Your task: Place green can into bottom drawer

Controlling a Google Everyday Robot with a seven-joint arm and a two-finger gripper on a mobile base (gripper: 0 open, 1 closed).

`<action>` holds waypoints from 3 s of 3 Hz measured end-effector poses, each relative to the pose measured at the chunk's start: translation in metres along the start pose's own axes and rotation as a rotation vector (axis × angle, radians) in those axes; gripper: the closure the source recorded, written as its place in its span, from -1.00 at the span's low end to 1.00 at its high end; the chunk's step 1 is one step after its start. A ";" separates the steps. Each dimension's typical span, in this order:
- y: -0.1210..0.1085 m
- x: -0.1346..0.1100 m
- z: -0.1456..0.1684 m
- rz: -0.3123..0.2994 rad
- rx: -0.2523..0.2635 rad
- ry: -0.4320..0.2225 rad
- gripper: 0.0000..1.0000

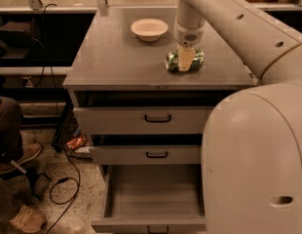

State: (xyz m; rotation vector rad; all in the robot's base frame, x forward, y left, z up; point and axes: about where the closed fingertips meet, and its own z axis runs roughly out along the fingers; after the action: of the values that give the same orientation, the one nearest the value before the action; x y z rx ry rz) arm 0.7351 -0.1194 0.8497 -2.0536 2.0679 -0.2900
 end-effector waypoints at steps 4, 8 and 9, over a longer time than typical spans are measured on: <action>0.055 0.043 -0.078 0.013 -0.069 -0.244 1.00; 0.217 0.038 -0.052 0.197 -0.267 -0.359 1.00; 0.222 0.038 -0.045 0.205 -0.276 -0.359 1.00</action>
Offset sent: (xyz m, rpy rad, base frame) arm -0.0288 -0.0053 0.0212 0.1051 0.0418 0.0486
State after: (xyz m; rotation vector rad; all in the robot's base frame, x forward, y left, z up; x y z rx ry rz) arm 0.5094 -0.1556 0.8284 -1.8365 2.1519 0.3891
